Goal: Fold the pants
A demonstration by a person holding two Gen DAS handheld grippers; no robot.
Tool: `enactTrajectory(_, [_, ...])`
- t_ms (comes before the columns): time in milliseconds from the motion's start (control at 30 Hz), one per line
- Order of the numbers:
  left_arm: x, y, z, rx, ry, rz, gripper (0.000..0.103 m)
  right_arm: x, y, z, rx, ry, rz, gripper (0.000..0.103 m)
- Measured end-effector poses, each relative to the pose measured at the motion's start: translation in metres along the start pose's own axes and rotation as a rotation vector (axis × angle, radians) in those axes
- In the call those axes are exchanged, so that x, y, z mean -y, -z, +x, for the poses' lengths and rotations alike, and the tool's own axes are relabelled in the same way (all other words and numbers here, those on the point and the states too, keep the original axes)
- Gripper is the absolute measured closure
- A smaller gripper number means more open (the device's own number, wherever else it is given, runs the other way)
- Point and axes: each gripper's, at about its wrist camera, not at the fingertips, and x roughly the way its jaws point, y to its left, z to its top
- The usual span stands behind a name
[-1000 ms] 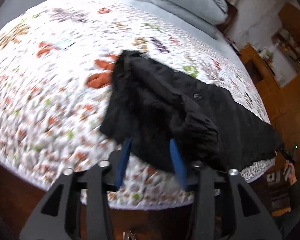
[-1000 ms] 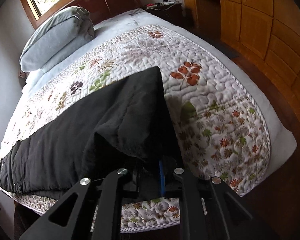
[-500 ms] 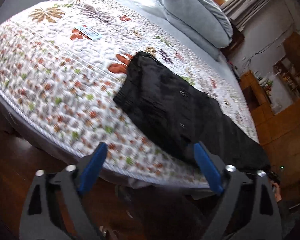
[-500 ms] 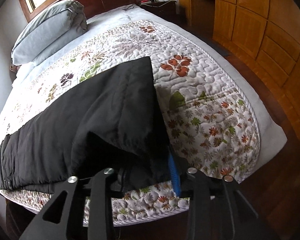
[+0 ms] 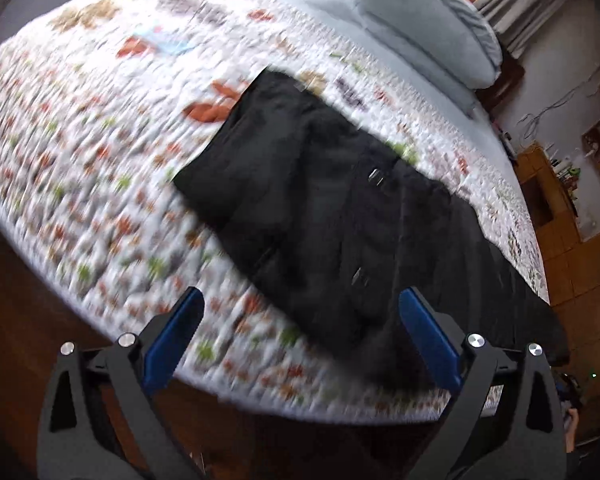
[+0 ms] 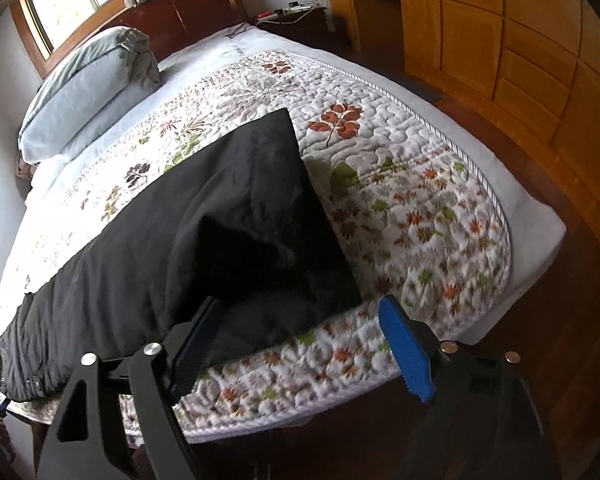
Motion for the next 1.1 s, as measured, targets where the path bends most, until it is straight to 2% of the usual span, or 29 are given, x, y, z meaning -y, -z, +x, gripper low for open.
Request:
enactTrajectory(33, [0.004,-0.002,0.001,0.017,-0.002,0.011,0.007,0.0,0.002,0.0,-0.003,-0.004,0.007,0.021])
enactTrajectory(67, [0.008,-0.005,0.003,0.022,-0.009,0.019,0.013,0.0,0.005,0.0,-0.01,-0.006,0.012,0.021])
enactTrajectory(100, [0.013,-0.01,0.006,0.013,-0.002,0.038,0.022,0.0,0.007,0.0,-0.013,-0.007,0.012,0.021])
enactTrajectory(167, [0.018,-0.016,0.012,0.0,-0.08,0.061,0.053,-0.003,0.012,0.003,-0.022,-0.003,0.011,0.021])
enactTrajectory(200, [0.017,-0.022,0.018,-0.023,-0.116,0.061,0.059,-0.005,0.015,0.005,-0.025,-0.01,0.014,0.021])
enactTrajectory(267, [0.009,-0.029,0.023,-0.037,-0.085,0.015,0.075,-0.008,0.019,0.008,-0.033,-0.028,0.018,0.021])
enactTrajectory(333, [0.0,-0.038,0.024,-0.03,-0.045,-0.035,0.083,-0.015,0.022,0.013,-0.041,-0.044,0.013,0.021])
enactTrajectory(400, [0.001,-0.044,0.023,0.001,-0.035,-0.018,0.084,-0.024,0.025,0.017,-0.05,-0.067,0.003,0.021])
enactTrajectory(467, [0.004,-0.048,0.027,0.022,-0.065,0.037,0.085,-0.031,0.026,0.019,-0.052,-0.08,-0.006,0.021])
enactTrajectory(567, [-0.001,-0.048,0.044,-0.002,-0.103,0.048,0.084,-0.038,0.028,0.024,-0.059,-0.114,0.004,0.021])
enactTrajectory(700, [0.0,-0.042,0.041,0.014,-0.112,0.056,0.082,-0.038,0.029,0.02,-0.065,-0.15,0.03,0.021])
enactTrajectory(833, [-0.008,-0.037,0.031,0.014,-0.093,0.005,0.074,-0.009,0.028,0.006,-0.025,-0.187,0.175,0.018])
enactTrajectory(900, [-0.01,-0.036,0.023,0.015,-0.089,0.004,0.073,0.008,0.027,0.004,-0.01,-0.218,0.252,0.017])
enactTrajectory(933, [-0.01,-0.034,0.018,0.018,-0.095,0.006,0.069,0.017,0.025,0.006,-0.009,-0.221,0.292,0.017])
enactTrajectory(967, [-0.009,-0.033,0.013,0.023,-0.111,0.008,0.061,0.023,0.023,0.007,-0.009,-0.221,0.312,0.017])
enactTrajectory(1000, [-0.007,-0.031,0.006,0.04,-0.15,0.014,0.054,0.027,0.021,0.009,-0.007,-0.228,0.329,0.017])
enactTrajectory(1033, [-0.005,-0.029,-0.003,0.07,-0.207,0.021,0.043,0.031,0.018,0.011,-0.002,-0.247,0.347,0.017])
enactTrajectory(1100, [0.0,-0.025,-0.02,0.128,-0.284,0.037,0.041,0.032,0.013,0.014,0.003,-0.283,0.364,0.017])
